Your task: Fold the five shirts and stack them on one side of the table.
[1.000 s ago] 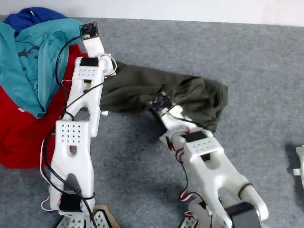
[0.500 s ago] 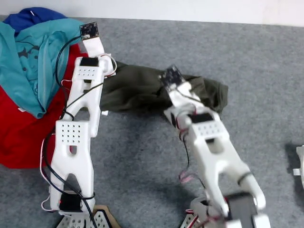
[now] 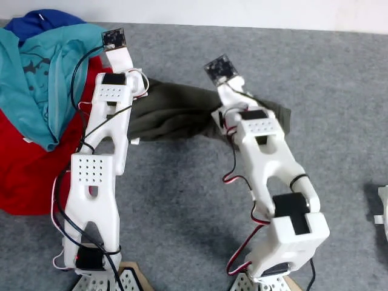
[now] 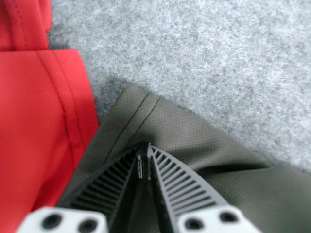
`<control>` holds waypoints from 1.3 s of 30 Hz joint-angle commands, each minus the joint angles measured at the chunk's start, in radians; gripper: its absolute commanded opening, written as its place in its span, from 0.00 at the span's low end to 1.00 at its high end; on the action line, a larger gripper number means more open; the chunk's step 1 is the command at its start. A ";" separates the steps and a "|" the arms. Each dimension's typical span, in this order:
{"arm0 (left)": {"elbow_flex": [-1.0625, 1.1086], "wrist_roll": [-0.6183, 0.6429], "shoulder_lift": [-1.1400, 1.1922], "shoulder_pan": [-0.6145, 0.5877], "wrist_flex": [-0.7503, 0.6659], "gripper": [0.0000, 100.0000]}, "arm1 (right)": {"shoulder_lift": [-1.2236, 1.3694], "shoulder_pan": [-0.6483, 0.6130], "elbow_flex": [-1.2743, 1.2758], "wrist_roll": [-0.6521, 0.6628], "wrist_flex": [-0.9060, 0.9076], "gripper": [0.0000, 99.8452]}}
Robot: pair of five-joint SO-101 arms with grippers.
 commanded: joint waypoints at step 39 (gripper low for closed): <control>-0.016 0.002 0.002 -0.025 -0.012 0.01 | -1.122 0.091 0.862 0.101 0.334 0.01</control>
